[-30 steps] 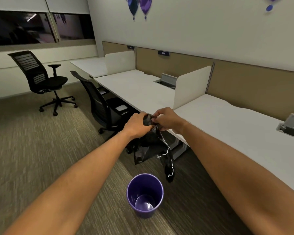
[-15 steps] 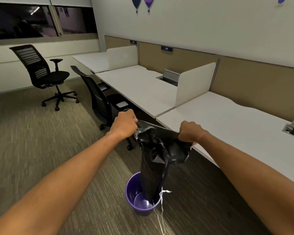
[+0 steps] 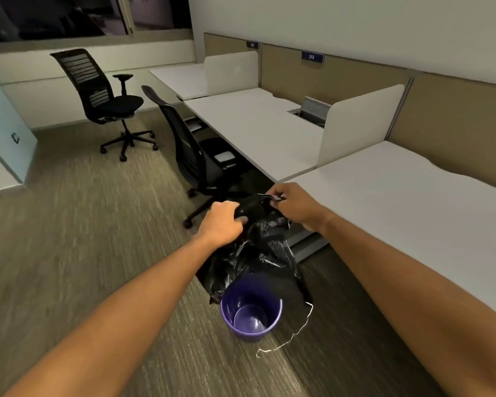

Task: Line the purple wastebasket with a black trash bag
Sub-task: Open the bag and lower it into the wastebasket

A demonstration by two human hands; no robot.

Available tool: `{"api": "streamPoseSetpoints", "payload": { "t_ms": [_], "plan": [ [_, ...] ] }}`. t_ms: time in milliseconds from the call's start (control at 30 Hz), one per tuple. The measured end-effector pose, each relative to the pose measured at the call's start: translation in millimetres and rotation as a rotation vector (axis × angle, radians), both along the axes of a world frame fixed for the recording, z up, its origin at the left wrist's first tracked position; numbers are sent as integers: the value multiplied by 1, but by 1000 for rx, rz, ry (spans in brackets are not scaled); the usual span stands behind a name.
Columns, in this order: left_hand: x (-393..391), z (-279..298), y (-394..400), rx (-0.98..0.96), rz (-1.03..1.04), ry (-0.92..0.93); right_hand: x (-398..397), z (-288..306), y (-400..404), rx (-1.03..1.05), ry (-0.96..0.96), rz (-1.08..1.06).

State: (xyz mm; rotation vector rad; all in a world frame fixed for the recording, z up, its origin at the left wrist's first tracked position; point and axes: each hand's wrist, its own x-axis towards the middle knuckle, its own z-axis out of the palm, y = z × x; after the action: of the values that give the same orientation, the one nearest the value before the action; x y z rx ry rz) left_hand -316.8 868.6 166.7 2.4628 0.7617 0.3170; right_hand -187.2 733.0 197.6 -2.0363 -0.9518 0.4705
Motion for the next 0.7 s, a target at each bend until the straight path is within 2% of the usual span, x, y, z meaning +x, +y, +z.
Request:
{"api": "streamPoseSetpoints", "payload": {
  "t_ms": [100, 200, 267, 367, 500, 567, 700],
  "plan": [
    [0, -10, 5, -36, 177, -12, 18, -18, -1, -61, -128, -24],
    [-2, -22, 15, -5, 268, 19, 35, -40, -7, -421, -298, 9],
    [-3, -33, 22, 3, 302, 31, 41, -56, -11, -571, -366, -53],
    [-4, -50, 30, -33, 323, 50, 47, -79, -8, -560, -201, -185],
    [0, -67, 47, -85, 331, 85, 55, -106, 12, -247, 432, -498],
    [4, -76, 60, -103, 320, 98, 59, -119, 23, -164, 489, -595],
    [17, -101, 86, -144, 276, 100, 64, -145, 38, -161, 393, -678]
  ]
}}
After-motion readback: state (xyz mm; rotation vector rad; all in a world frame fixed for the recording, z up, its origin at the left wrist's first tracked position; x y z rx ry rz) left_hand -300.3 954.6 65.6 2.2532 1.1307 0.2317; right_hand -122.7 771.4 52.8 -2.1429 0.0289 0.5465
